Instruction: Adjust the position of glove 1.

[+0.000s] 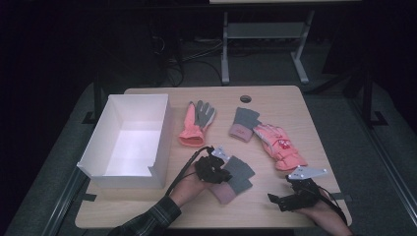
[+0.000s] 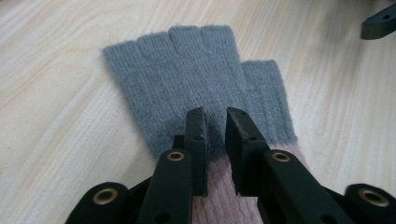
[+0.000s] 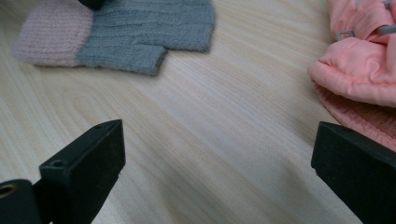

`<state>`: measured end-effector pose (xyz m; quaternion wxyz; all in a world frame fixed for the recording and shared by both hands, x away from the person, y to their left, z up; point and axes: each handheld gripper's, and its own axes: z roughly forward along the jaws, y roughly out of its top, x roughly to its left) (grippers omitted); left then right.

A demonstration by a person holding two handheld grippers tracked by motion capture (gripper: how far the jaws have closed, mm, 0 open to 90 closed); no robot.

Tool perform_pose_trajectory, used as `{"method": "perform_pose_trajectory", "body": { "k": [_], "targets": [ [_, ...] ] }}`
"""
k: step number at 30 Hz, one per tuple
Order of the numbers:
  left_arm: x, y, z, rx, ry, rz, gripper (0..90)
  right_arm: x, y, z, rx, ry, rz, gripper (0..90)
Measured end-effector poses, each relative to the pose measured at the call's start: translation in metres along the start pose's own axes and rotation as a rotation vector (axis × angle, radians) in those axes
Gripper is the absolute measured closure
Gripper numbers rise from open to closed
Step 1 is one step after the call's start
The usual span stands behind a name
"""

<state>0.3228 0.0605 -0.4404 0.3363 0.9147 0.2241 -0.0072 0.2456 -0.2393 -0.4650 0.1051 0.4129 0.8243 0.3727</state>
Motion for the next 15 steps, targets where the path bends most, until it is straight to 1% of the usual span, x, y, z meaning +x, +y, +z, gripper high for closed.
{"method": "perform_pose_trajectory", "body": {
  "k": [1,2,4,5,6,7,8,9,11,14,15],
  "targets": [
    [0.000,-0.001,-0.003,0.008,-0.004,0.013,76.9,0.000,0.000,0.000,0.000,0.000,0.001,2.5],
    [0.000,-0.001,-0.003,0.008,-0.004,0.013,77.0,0.000,0.000,0.000,0.000,0.000,0.001,2.5],
    [0.000,-0.003,-0.008,-0.004,0.004,0.020,76.5,0.000,0.000,0.000,-0.001,-0.001,0.003,2.5],
    [0.001,-0.004,-0.011,-0.009,0.012,0.018,74.7,0.000,0.000,0.000,-0.001,0.000,0.002,2.5],
    [0.003,-0.004,-0.013,-0.004,0.021,0.026,73.8,0.001,0.000,0.000,0.003,-0.001,0.004,2.5],
    [0.005,-0.004,-0.014,-0.009,0.027,0.019,71.6,0.001,0.000,0.000,0.005,-0.001,0.004,2.5],
    [0.006,-0.004,-0.014,-0.024,0.031,-0.003,69.2,0.001,0.000,0.000,0.005,-0.002,0.001,2.5],
    [0.006,-0.004,-0.014,-0.024,0.031,-0.003,66.4,0.001,0.000,0.000,0.006,-0.003,0.002,2.5],
    [0.014,0.001,-0.014,-0.014,0.047,0.000,61.6,0.001,0.000,0.000,0.007,-0.002,0.003,2.5],
    [0.018,0.003,-0.013,-0.014,0.052,-0.004,59.7,0.002,0.000,0.000,0.010,-0.002,0.004,2.5],
    [0.023,0.008,-0.012,-0.018,0.062,-0.011,58.4,0.002,0.000,0.000,0.008,-0.002,0.006,2.5]
  ]
}}
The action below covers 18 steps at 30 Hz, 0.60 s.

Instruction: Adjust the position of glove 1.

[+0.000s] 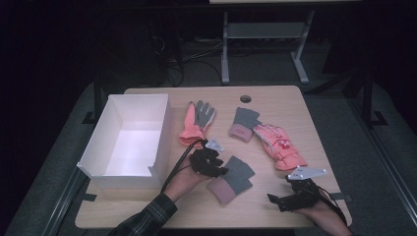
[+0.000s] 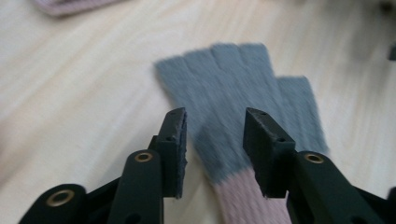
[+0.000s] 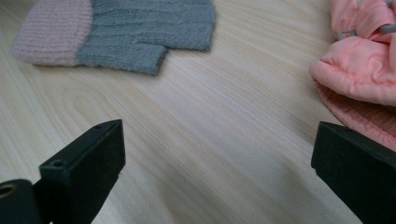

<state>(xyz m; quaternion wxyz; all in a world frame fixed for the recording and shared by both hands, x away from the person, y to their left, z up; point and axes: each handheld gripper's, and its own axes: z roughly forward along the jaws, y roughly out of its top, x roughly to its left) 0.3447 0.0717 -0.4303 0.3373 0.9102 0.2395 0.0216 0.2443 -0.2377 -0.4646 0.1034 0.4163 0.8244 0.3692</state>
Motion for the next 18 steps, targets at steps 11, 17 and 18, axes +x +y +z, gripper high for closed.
{"method": "perform_pose_trajectory", "body": {
  "k": [11,17,18],
  "targets": [
    [0.023,0.027,0.007,-0.008,0.040,-0.012,49.2,0.001,-0.001,0.001,0.004,0.001,-0.007,2.5],
    [0.037,0.047,0.016,-0.022,0.065,-0.015,46.7,0.001,0.000,0.002,0.004,0.003,-0.003,2.5],
    [0.037,0.047,0.016,-0.022,0.065,-0.015,46.6,0.001,0.000,0.002,0.004,0.003,-0.003,2.5]
  ]
}}
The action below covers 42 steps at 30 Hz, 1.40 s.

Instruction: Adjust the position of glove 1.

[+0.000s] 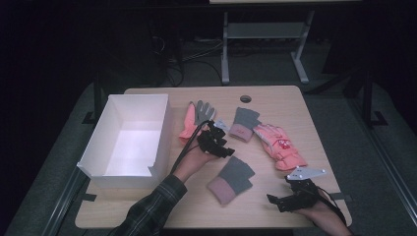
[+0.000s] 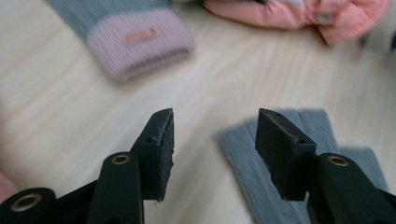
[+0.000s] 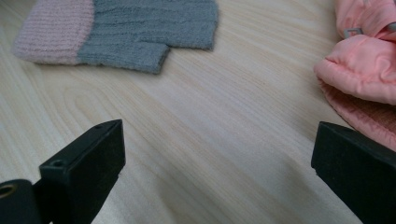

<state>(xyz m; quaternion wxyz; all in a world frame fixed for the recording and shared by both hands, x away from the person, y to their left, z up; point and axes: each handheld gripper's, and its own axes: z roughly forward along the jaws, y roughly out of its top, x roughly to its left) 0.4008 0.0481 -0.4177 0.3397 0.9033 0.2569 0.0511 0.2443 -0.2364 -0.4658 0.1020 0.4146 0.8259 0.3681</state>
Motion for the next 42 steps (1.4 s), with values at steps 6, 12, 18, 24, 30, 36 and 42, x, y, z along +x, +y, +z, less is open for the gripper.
{"method": "perform_pose_trajectory", "body": {
  "k": [6,12,18,24,30,36,42],
  "targets": [
    [0.011,0.021,0.014,-0.021,0.010,-0.031,49.3,0.001,0.000,0.000,-0.002,0.006,0.000,2.5],
    [0.024,0.038,0.029,-0.024,0.024,-0.033,69.8,0.001,0.001,0.000,-0.007,0.008,-0.012,2.5],
    [0.039,0.054,0.050,-0.021,0.025,-0.064,88.5,0.000,0.000,-0.001,-0.009,0.009,-0.003,2.5],
    [0.039,0.062,0.071,-0.018,0.002,-0.078,89.6,-0.001,0.001,0.000,-0.011,0.015,-0.003,2.5],
    [0.036,0.064,0.088,-0.003,-0.002,-0.076,89.6,-0.001,0.001,-0.001,-0.016,0.017,-0.003,2.5],
    [0.047,0.059,0.084,0.035,0.017,-0.084,89.7,-0.001,0.001,-0.001,-0.013,0.016,-0.003,2.5],
    [0.060,0.051,0.072,0.076,0.053,-0.085,89.7,-0.001,0.001,0.000,-0.013,0.015,-0.002,2.5]
  ]
}}
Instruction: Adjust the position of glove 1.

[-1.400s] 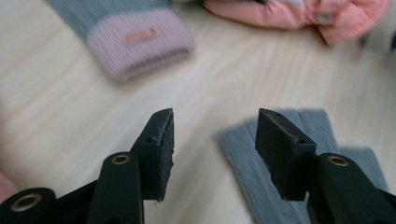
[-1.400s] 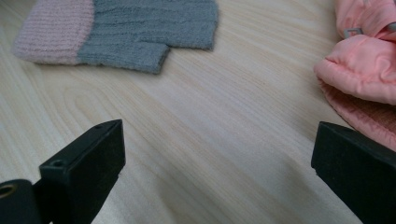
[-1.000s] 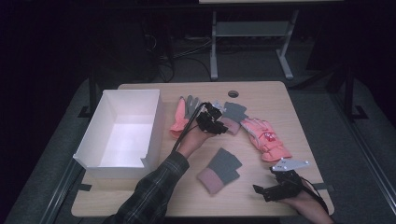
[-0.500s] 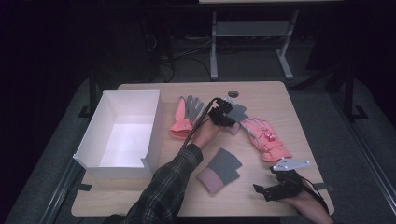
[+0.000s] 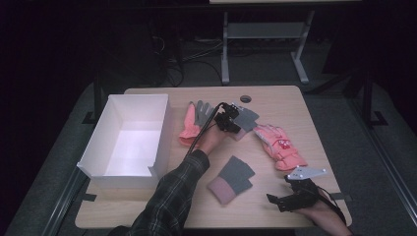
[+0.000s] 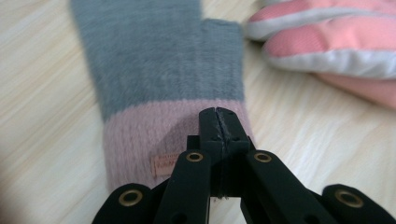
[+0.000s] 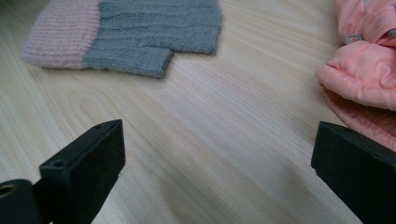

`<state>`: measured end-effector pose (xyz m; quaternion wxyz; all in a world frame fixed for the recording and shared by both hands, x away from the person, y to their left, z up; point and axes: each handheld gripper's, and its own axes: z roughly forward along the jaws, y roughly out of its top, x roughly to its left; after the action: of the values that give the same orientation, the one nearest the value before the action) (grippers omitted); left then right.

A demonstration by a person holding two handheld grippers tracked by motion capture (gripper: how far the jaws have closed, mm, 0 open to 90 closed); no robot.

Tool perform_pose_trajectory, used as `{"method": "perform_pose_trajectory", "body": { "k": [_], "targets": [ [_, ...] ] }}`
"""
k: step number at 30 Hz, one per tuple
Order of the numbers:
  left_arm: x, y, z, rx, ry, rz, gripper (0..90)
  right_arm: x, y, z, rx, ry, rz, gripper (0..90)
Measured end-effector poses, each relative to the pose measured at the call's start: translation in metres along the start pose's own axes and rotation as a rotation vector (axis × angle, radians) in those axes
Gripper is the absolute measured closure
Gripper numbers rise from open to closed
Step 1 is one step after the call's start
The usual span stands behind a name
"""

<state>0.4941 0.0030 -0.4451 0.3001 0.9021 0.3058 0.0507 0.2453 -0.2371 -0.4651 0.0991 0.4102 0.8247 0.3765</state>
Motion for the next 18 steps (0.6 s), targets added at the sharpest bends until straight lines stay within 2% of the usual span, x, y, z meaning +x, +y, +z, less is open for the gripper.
{"method": "perform_pose_trajectory", "body": {
  "k": [5,7,10,13,14,18],
  "targets": [
    [0.007,-0.006,-0.007,0.012,0.013,-0.002,89.7,-0.001,0.000,0.000,-0.001,0.000,-0.001,2.5],
    [0.010,-0.005,-0.011,-0.006,0.021,0.006,89.4,-0.001,0.000,0.000,-0.002,0.001,0.003,2.5],
    [0.012,0.001,-0.013,-0.037,0.045,0.013,78.7,-0.001,0.000,0.000,-0.002,0.001,0.002,2.5],
    [0.013,0.007,-0.012,-0.041,0.060,0.031,73.5,-0.001,0.000,-0.001,-0.005,0.001,0.003,2.5],
    [0.015,0.011,-0.007,-0.038,0.075,0.049,71.5,-0.001,0.000,-0.001,-0.004,0.003,0.001,2.5],
    [0.020,0.014,0.002,-0.040,0.099,0.064,65.4,-0.001,0.000,-0.001,-0.005,0.003,-0.003,2.5]
  ]
}}
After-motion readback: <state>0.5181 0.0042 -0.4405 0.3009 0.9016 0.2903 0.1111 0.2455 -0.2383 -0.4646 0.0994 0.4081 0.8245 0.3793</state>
